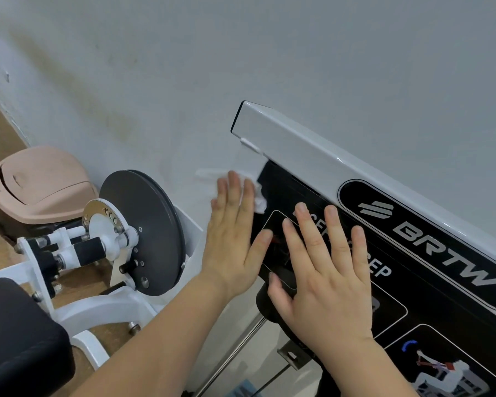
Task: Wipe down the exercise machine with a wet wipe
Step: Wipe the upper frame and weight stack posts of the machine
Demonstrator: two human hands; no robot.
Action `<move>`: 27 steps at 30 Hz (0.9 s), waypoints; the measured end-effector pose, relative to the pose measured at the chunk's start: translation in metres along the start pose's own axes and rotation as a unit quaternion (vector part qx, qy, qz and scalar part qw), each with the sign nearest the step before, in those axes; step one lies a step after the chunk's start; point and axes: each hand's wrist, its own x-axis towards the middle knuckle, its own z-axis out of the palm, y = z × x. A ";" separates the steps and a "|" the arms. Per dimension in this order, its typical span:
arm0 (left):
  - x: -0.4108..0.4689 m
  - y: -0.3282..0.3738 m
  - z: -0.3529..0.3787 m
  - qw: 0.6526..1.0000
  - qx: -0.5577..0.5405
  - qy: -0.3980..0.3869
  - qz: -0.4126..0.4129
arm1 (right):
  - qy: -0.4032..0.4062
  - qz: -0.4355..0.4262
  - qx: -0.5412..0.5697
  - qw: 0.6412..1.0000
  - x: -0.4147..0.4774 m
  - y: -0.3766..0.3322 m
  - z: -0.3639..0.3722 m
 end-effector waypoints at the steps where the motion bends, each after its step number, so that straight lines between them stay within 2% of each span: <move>1: 0.012 0.008 -0.004 1.000 0.003 -0.002 0.003 | -0.001 0.001 0.000 1.000 0.000 0.000 0.000; 5: 0.024 0.015 -0.007 1.000 0.004 0.000 0.008 | -0.005 0.001 -0.001 1.000 -0.001 0.000 -0.001; 12: -0.046 -0.013 0.020 0.999 -0.007 -0.018 -0.044 | -0.010 -0.001 0.011 1.000 -0.002 -0.002 -0.001; 22: 0.028 0.015 -0.006 1.000 -0.012 0.009 -0.012 | -0.015 0.012 0.020 1.000 -0.002 -0.005 -0.002; 27: -0.035 -0.007 0.016 0.999 -0.034 -0.003 -0.041 | -0.026 0.005 0.027 0.999 -0.005 -0.008 -0.002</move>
